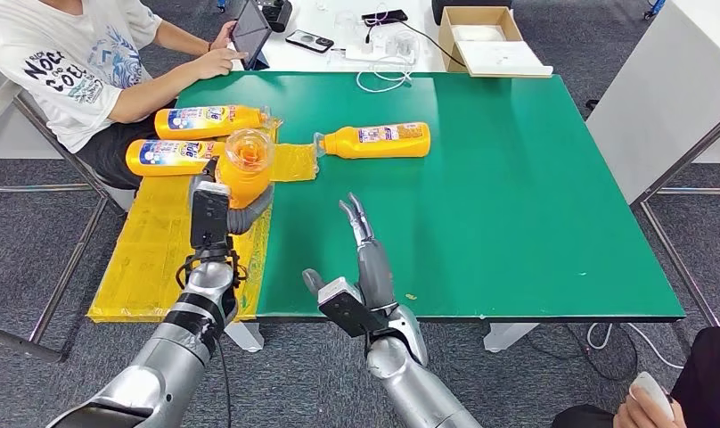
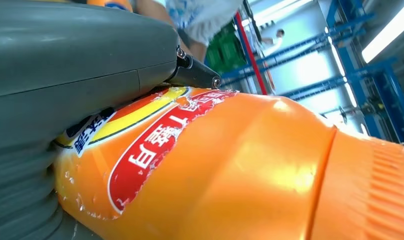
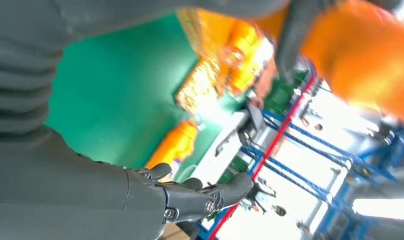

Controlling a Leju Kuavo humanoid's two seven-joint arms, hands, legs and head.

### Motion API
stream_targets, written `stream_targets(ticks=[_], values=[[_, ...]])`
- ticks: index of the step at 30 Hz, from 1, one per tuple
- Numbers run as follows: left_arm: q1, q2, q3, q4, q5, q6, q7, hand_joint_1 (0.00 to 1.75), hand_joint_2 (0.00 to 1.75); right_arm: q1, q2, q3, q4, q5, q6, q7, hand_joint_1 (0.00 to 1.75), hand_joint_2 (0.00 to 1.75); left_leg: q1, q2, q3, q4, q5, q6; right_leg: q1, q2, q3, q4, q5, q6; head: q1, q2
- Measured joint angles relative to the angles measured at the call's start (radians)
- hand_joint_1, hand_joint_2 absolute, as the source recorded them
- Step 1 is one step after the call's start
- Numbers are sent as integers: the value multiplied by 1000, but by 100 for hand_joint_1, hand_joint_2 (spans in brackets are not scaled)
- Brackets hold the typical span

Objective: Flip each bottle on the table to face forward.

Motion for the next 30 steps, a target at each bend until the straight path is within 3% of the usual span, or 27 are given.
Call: stream_targets(ticks=[4, 10, 14, 17, 21, 30], values=[[-25, 17, 29, 44, -93, 80, 4, 175, 175, 14, -3, -8, -63, -18, -2, -10, 0, 0, 0, 0, 0, 0, 0, 0, 0, 0, 0, 0, 0, 0, 0, 0], [-37, 32, 196, 79, -666, 141, 94, 175, 175, 39, -9, -12, -145, -60, -37, -27, 0, 0, 0, 0, 0, 0, 0, 0, 0, 0, -1, 0, 0, 0, 0, 0], [-44, 42, 311, 118, -998, 143, 243, 175, 175, 57, -16, -12, -224, -88, -69, -29, 0, 0, 0, 1, 0, 0, 0, 0, 0, 0, -1, 0, 0, 0, 0, 0], [-45, 68, 334, 165, -1202, 143, 380, 175, 175, 60, -21, -13, -260, -98, -73, -29, 0, 0, 0, 2, 0, 0, 0, 0, 0, 1, -1, 0, 0, 0, 0, 0], [-44, 99, 333, 212, -1304, 143, 462, 175, 175, 61, -24, -13, -278, -107, -65, -29, 0, 0, 0, 2, 0, 0, 0, 0, 0, 1, -1, 0, 0, 0, 0, 0], [-64, 127, 314, 333, -1331, 143, 513, 175, 175, 61, -25, -13, -286, -118, -57, -29, 0, 0, 0, 2, 0, 0, 0, 0, 0, 0, -1, 0, 0, 0, 0, 0]])
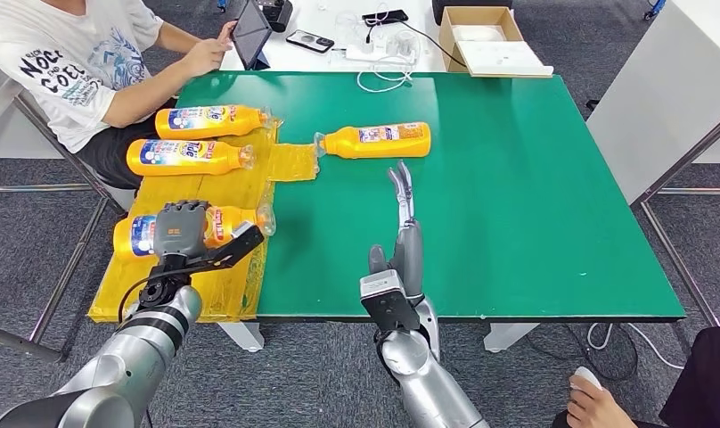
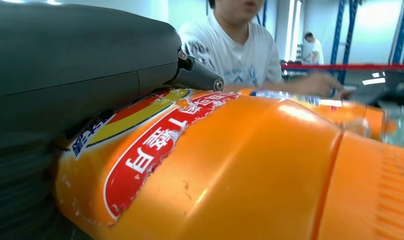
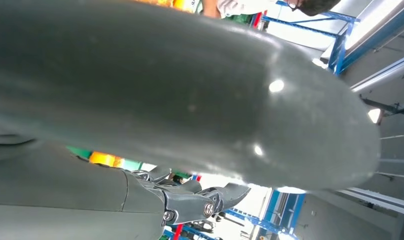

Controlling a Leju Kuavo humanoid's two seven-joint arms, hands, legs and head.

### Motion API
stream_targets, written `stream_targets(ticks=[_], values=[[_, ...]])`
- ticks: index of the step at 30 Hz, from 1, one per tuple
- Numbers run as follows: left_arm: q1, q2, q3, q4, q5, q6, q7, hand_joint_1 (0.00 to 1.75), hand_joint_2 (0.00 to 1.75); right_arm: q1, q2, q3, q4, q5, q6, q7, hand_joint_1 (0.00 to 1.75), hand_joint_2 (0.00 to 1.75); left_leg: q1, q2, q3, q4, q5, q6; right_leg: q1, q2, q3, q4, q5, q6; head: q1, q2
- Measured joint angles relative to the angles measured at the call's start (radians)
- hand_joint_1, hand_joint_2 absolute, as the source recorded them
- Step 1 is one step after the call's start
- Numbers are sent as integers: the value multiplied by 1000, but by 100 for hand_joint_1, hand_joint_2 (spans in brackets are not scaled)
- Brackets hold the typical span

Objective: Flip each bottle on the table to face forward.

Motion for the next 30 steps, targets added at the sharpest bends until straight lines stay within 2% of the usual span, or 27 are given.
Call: stream_targets(ticks=[6, 9, 12, 13, 15, 16, 17, 19, 26, 30], values=[[-3, 9, -21, 55, 1, -6, 8, 175, 175, 0, 0, 0, 0, -2, 7, 0, 0, 0, 0, 0, 0, 0, 0, 0, 0, 0, 0, 0, 0, 0, 0, 0], [-4, 10, -26, 71, 21, -43, 3, 170, 175, 0, 0, 0, 0, -4, 18, 0, 0, 0, 0, 0, 0, 0, 0, 0, 0, 0, 0, 0, 0, 0, 0, 0], [-11, 11, -26, 82, 55, -104, 0, 108, 175, 0, 0, 0, 3, -3, 28, 2, 0, 0, 0, -1, 0, 0, 0, 0, 0, 0, 0, 0, 0, 0, 0, 0], [-15, 11, -25, 84, 66, -125, -1, 76, 175, 0, 0, 0, 5, -1, 31, 4, 0, 0, 0, -1, 0, 0, 0, 0, 0, 0, 1, 0, 0, 0, 0, 0], [-21, 11, -24, 89, 84, -160, -1, 30, 175, 0, 0, 0, 8, 3, 35, 8, 0, 0, 0, -1, 0, 0, 0, 0, 0, 0, 1, 0, 0, 0, 0, 0], [-24, 12, -24, 91, 89, -172, -2, 7, 131, 0, 0, 0, 10, 4, 35, 9, 0, 0, 0, -2, 1, 0, 0, 0, 0, 0, 2, 0, 0, 0, 0, 0], [-26, 12, -24, 93, 95, -182, -2, 0, 87, 0, 0, 0, 12, 4, 36, 10, 0, 0, 0, -2, 1, 0, 0, 0, 0, 0, 2, 0, 0, 0, 0, 0], [-31, 13, -22, 96, 107, -206, -2, 0, 0, -1, 0, 0, 16, 6, 40, 14, 0, 0, 0, -2, 2, 0, 0, 0, 0, -1, 3, 0, 0, 0, 0, 0], [-44, 15, -7, 100, 155, -340, -23, 0, 0, -2, 0, -1, 39, 8, 69, 25, 0, 0, 0, -4, 5, 0, 0, 0, 0, -2, 7, 0, 0, 0, 0, 0], [-53, 15, 6, 102, 178, -384, -38, 0, 0, -5, 0, -4, 51, 8, 74, 25, 0, 0, 0, -4, 7, 0, 0, 0, 0, -2, 8, 0, -1, 0, 0, 0]])
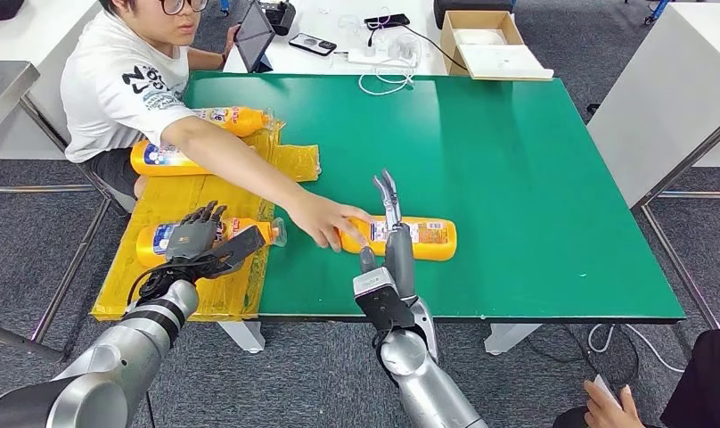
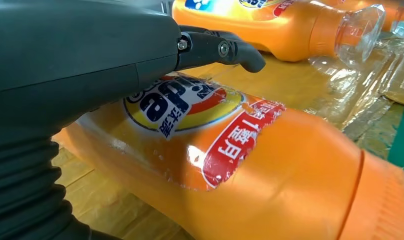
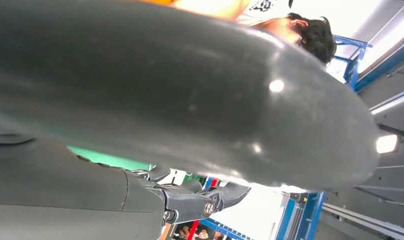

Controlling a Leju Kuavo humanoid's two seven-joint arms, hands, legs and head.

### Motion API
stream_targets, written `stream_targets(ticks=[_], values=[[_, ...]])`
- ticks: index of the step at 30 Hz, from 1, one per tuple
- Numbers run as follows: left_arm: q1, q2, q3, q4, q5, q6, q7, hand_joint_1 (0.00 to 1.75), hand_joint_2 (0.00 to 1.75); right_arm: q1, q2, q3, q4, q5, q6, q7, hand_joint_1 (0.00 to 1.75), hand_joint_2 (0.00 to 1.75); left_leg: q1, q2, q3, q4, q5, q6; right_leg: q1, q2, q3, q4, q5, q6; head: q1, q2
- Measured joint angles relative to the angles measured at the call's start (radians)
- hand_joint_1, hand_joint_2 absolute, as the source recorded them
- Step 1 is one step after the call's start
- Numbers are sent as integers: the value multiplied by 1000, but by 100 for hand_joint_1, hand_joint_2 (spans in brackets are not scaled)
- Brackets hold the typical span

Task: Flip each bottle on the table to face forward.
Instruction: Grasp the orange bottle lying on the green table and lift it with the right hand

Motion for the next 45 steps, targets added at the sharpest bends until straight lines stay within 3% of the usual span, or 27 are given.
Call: stream_targets(ticks=[6, 13, 17, 21, 23, 25, 27, 30, 35, 39, 45], values=[[-11, -6, 34, 0, 80, -53, -50, 0, 0, -3, 0, -10, 14, 2, 12, 5, 0, 0, 0, 0, 3, 0, 0, 0, 0, 0, 3, 0, 0, 0, 0, 0], [-24, -35, 124, -3, 305, -130, -181, 0, 0, -4, 3, -36, 32, 20, 26, 17, 0, 0, 0, 0, 4, 0, 1, 0, 0, 0, 4, 0, 0, 0, 0, 0], [-25, -54, 192, -17, 445, -115, -271, 0, 0, -7, -1, -42, 49, 54, 32, 59, 0, 0, 0, 1, 3, 0, 1, 0, 0, 0, 2, 0, 1, 0, 0, 0], [-24, -63, 231, -24, 469, -107, -288, 0, 0, -9, -6, -49, 61, 59, 32, 65, 0, 0, 0, 1, 1, 0, 1, 0, 0, 1, 0, 0, 1, 0, 0, 0], [-24, -67, 241, -25, 475, -103, -295, 0, 0, -11, -7, -51, 66, 61, 33, 68, 0, 87, 0, 1, 0, 0, 1, 0, 0, 1, -1, 0, 1, 0, 0, 0], [-21, -71, 254, -33, 513, -75, -334, 0, 87, -16, -10, -52, 74, 77, 41, 96, 0, 175, 0, 2, -1, 0, 1, 0, 0, 1, -2, 0, 1, 0, 0, 0], [-11, -78, 269, -61, 605, -4, -409, 0, 175, -30, -19, -52, 93, 117, 62, 157, 0, 175, 0, 2, -2, 0, 1, 0, 0, 1, -3, 0, 1, 0, 0, 0], [34, -84, 225, -170, 799, 145, -474, 0, 175, -72, -49, -57, 149, 202, 105, 250, 0, 175, 0, 2, -3, 0, 1, 0, 0, 1, -4, 0, 1, 0, 0, 0], [155, -74, 11, -395, 974, 352, -482, 0, 175, -175, -119, -73, 281, 343, 174, 382, 0, 175, 0, -2, -4, 0, 1, 1, 0, -2, -4, 0, 1, 0, 0, 0], [225, -78, -112, -522, 950, 382, -483, 0, 175, -253, -162, -74, 393, 411, 239, 450, 0, 175, -1, -4, -6, 0, 2, 1, 0, -3, -4, 0, 1, 1, 0, 0], [262, -86, -194, -600, 938, 384, -483, 0, 175, -324, -194, -74, 520, 452, 285, 489, 0, 175, -1, -4, -6, 1, 2, 1, 0, -3, -5, 0, 1, 1, 0, 0]])
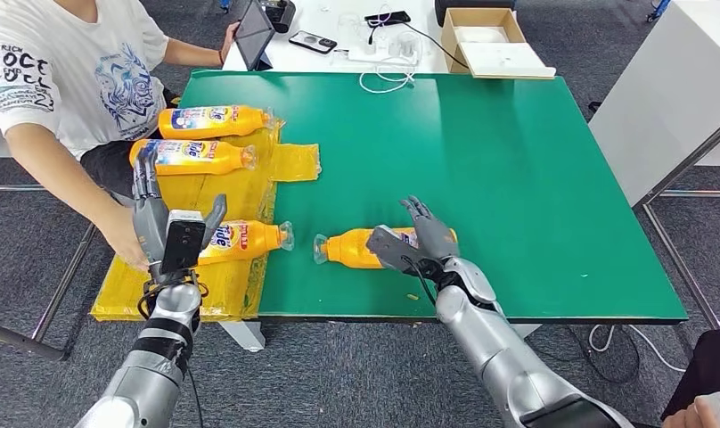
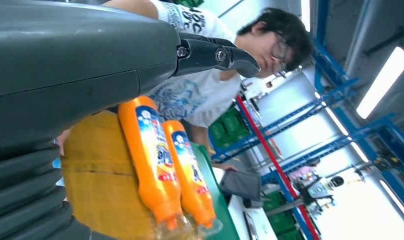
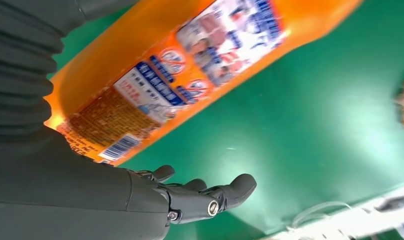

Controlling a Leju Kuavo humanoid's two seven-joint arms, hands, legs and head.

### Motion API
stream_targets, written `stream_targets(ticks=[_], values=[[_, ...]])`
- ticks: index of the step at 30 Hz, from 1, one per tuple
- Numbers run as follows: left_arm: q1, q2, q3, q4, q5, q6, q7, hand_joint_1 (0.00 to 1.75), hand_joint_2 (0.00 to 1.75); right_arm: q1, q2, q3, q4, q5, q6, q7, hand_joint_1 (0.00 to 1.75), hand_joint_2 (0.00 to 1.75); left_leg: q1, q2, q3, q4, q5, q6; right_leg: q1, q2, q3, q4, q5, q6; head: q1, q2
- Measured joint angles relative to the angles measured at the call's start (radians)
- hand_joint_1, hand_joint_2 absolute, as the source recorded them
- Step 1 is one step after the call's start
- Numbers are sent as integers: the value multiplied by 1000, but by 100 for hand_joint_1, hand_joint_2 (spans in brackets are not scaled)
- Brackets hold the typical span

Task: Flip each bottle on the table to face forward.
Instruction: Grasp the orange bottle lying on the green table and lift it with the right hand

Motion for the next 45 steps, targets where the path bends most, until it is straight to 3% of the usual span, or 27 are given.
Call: stream_targets(ticks=[14, 22, 32, 42, 43, 45], values=[[6, -5, -52, -11, 16, 0, 0, 0, 175, -53, -15, 1, 92, 2, 44, 7, 0, 175, 0, 2, 0, 0, 0, 0, 0, 0, 0, 0, 0, 0, 0, 0], [-4, -6, -90, 11, 59, -2, 0, 0, 175, -112, -19, 7, 159, -11, 218, -4, 0, 175, 0, 4, 3, 0, 0, 0, 0, 1, 1, 0, 0, 0, 0, 0], [-42, -11, -139, 83, 128, -35, 1, 0, 175, -189, -44, 74, 235, 33, 386, 46, 0, 175, 0, 4, 6, 0, 0, 0, 0, 1, 5, 0, 0, 0, 0, 0], [-71, -18, -158, 140, 150, -52, 1, 0, 175, -219, -60, 131, 269, 48, 448, 61, 1, 175, 0, 4, 9, 0, 0, 0, 0, 1, 9, -1, 0, 0, 0, 0], [-72, -19, -158, 143, 151, -52, 1, 0, 175, -219, -61, 134, 270, 48, 449, 62, 7, 175, 0, 4, 10, 0, 0, 0, 0, 1, 9, -1, 0, 0, 0, 0], [-74, -19, -159, 149, 153, -53, 1, 0, 175, -220, -64, 140, 273, 50, 449, 63, 80, 175, 0, 4, 10, 0, 0, 0, 0, 1, 9, -1, 0, 0, 0, 0]])
